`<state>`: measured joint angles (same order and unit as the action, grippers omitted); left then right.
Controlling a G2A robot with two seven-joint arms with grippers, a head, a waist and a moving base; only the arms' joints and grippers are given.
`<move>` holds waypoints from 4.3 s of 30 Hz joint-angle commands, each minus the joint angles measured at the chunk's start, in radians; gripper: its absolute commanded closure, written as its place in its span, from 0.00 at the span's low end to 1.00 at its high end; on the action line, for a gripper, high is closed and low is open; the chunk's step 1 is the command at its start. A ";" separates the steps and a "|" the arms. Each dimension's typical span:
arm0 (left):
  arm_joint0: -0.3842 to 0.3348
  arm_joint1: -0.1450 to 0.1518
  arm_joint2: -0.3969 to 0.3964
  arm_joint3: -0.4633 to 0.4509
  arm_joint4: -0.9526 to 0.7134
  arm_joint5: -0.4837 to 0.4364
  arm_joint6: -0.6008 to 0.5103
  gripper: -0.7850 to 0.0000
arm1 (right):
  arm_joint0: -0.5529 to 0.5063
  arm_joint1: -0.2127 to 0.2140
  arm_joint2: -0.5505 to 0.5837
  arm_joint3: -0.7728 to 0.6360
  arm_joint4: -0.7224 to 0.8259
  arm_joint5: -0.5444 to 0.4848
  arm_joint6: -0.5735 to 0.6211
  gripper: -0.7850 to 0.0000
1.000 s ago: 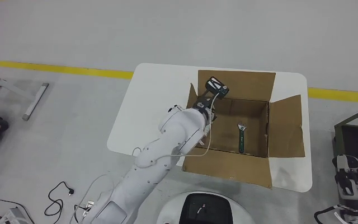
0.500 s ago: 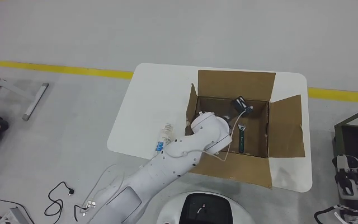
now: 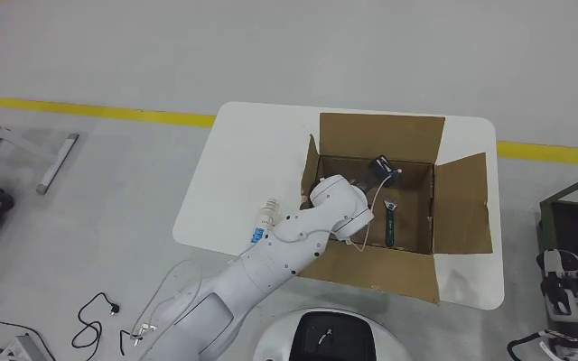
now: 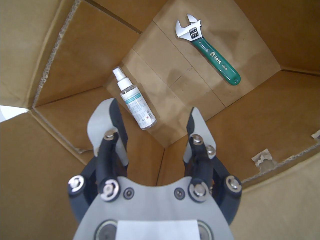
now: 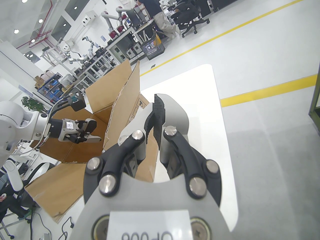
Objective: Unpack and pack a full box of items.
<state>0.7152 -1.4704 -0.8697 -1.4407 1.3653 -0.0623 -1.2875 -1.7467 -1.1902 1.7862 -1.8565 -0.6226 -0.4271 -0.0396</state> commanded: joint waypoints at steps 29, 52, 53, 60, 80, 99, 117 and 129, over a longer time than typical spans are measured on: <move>-0.096 -0.057 0.026 0.307 -0.118 0.143 -0.021 0.00 | 0.000 0.000 0.000 0.000 0.000 0.000 0.000 1.00; -0.220 -0.131 0.069 0.674 -0.175 0.193 0.111 0.30 | 0.000 0.000 0.000 0.000 0.000 0.000 0.000 1.00; -0.224 -0.134 0.070 0.686 -0.176 0.193 0.112 0.35 | 0.000 0.000 0.000 0.000 0.000 0.000 0.000 1.00; -0.247 -0.152 0.074 0.748 -0.195 0.190 0.131 0.58 | 0.000 0.000 0.000 0.000 0.000 0.000 0.000 1.00; -0.275 -0.178 0.090 0.756 -0.153 0.154 0.156 1.00 | 0.000 0.000 0.000 0.000 0.000 0.000 0.000 1.00; -0.059 -0.067 -0.143 -0.105 -0.029 0.047 -0.231 1.00 | 0.000 0.000 0.000 0.000 0.000 0.000 0.000 1.00; -0.055 -0.035 -0.239 -0.258 0.133 0.000 -0.248 1.00 | 0.000 0.000 0.000 0.000 0.000 0.000 0.000 1.00; -0.037 -0.035 -0.241 -0.262 0.114 -0.009 -0.212 1.00 | 0.000 0.000 0.000 0.000 0.000 0.000 0.000 1.00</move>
<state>0.6673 -1.5057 -1.1094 -1.6990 1.4919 -0.0653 -1.5261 -1.7467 -1.1902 1.7862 -1.8565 -0.6226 -0.4271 -0.0396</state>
